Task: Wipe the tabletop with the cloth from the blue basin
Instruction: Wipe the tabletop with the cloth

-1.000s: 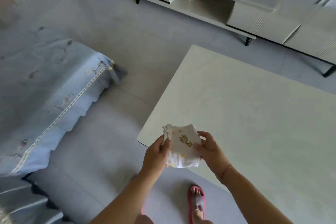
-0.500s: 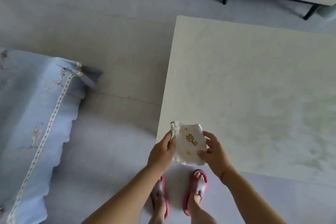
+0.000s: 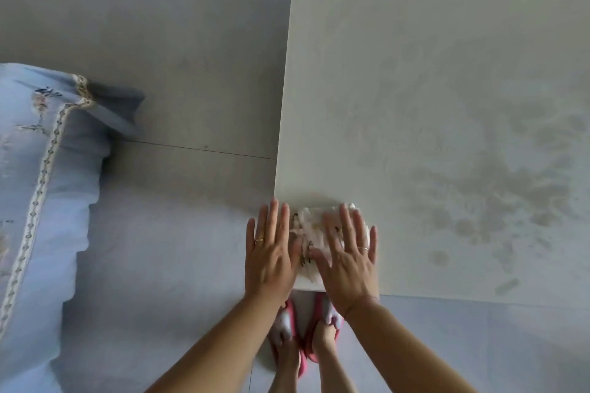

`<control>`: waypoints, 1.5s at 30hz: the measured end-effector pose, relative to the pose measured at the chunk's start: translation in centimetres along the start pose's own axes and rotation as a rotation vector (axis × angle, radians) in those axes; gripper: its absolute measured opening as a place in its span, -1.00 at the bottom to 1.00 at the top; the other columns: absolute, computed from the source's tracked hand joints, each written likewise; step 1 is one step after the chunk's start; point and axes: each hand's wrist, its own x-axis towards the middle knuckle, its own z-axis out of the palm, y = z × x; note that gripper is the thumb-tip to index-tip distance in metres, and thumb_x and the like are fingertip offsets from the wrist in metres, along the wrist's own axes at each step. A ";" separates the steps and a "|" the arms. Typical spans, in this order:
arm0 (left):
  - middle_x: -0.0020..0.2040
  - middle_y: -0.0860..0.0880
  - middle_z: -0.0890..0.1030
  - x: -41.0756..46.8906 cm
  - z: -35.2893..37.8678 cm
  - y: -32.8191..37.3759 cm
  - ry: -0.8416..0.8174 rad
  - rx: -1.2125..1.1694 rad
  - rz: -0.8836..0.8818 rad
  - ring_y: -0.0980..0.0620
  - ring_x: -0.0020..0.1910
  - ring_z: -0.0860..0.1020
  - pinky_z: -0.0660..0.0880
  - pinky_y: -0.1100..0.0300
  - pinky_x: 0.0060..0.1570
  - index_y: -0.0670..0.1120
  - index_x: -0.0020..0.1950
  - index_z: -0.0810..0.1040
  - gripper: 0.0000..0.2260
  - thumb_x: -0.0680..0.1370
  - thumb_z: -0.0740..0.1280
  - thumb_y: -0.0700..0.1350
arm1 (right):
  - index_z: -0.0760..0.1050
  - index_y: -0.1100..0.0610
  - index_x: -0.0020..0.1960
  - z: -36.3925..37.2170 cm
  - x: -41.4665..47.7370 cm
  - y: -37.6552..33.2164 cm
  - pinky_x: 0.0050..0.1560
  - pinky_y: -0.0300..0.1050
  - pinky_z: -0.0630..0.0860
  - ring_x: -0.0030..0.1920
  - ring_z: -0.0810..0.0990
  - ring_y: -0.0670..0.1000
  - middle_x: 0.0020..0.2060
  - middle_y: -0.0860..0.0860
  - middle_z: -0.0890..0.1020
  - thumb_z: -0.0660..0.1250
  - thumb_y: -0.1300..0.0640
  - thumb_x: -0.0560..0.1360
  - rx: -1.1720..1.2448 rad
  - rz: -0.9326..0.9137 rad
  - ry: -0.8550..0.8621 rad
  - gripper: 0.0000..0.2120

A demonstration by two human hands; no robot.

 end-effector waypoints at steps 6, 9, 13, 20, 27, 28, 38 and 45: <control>0.54 -0.17 0.14 0.4 2.8 -1.9 0.057 -0.018 0.084 -0.09 0.53 0.13 0.06 -0.09 0.47 -0.21 0.52 0.17 -0.46 0.58 0.02 -0.01 | 0.04 0.04 0.53 2.6 1.4 0.3 0.45 0.22 -0.03 0.52 -0.03 0.17 0.52 0.11 0.08 -0.03 -0.24 0.55 -0.006 -0.137 0.154 -0.37; 0.55 -0.17 0.12 0.3 2.8 -1.9 0.064 -0.038 0.098 -0.07 0.53 0.12 0.01 -0.07 0.49 -0.19 0.53 0.15 -0.45 0.57 0.02 0.00 | 0.13 0.03 0.51 2.2 2.1 4.0 0.44 0.22 0.09 0.51 0.05 0.16 0.50 0.08 0.15 -0.01 -0.22 0.56 -0.094 -0.295 0.221 -0.41; 0.55 -0.17 0.11 0.2 2.8 -1.9 0.096 -0.047 0.085 -0.08 0.53 0.12 0.02 -0.06 0.49 -0.19 0.53 0.16 -0.42 0.54 0.05 0.02 | 0.01 0.02 0.53 1.8 2.4 4.5 0.48 0.19 -0.03 0.53 -0.06 0.12 0.53 0.07 0.05 -0.05 -0.20 0.55 0.015 0.109 0.274 -0.39; 0.52 -0.18 0.17 -0.5 1.9 -2.6 0.141 -0.005 0.105 -0.09 0.51 0.16 0.03 -0.09 0.46 -0.22 0.51 0.13 -0.46 0.56 0.02 -0.06 | -0.01 -0.01 0.54 5.7 -1.8 -4.2 0.45 0.22 -0.06 0.52 -0.06 0.17 0.53 0.09 0.04 -0.01 -0.15 0.55 -0.045 -0.056 0.192 -0.40; 0.54 -0.14 0.15 -1.9 1.5 -2.2 0.110 0.076 0.235 -0.08 0.52 0.13 0.00 -0.06 0.49 -0.19 0.52 0.13 -0.47 0.58 0.04 -0.01 | 0.08 -0.03 0.51 2.1 1.4 4.1 0.44 0.22 0.14 0.51 0.01 0.11 0.51 0.04 0.14 0.02 -0.23 0.54 -0.137 -0.330 0.174 -0.40; 0.54 -0.14 0.14 -1.4 1.6 -1.7 0.100 0.086 0.241 -0.08 0.53 0.11 -0.02 -0.05 0.50 -0.18 0.53 0.12 -0.46 0.58 0.04 0.00 | -0.02 -0.04 0.52 1.4 2.6 5.3 0.48 0.18 0.01 0.52 -0.10 0.07 0.53 0.01 0.03 -0.04 -0.24 0.55 -0.082 -0.155 0.187 -0.40; 0.53 -0.21 0.16 3.3 1.8 0.4 0.169 0.118 -0.014 -0.17 0.51 0.16 0.10 -0.06 0.47 -0.26 0.51 0.16 -0.47 0.59 0.03 -0.03 | -0.04 -0.06 0.53 0.6 7.6 0.3 0.50 0.15 -0.12 0.53 -0.13 0.12 0.53 0.02 -0.03 -0.10 -0.22 0.57 -0.102 -0.278 0.206 -0.43; 0.54 -0.20 0.15 4.4 2.6 2.0 0.071 0.159 0.173 -0.17 0.53 0.10 0.10 -0.08 0.48 -0.23 0.52 0.15 -0.40 0.59 0.05 0.12 | -0.16 -0.04 0.54 -4.3 15.6 5.8 0.48 0.17 -0.26 0.51 -0.27 0.10 0.54 0.05 -0.15 -0.11 -0.23 0.57 0.106 0.371 0.264 -0.38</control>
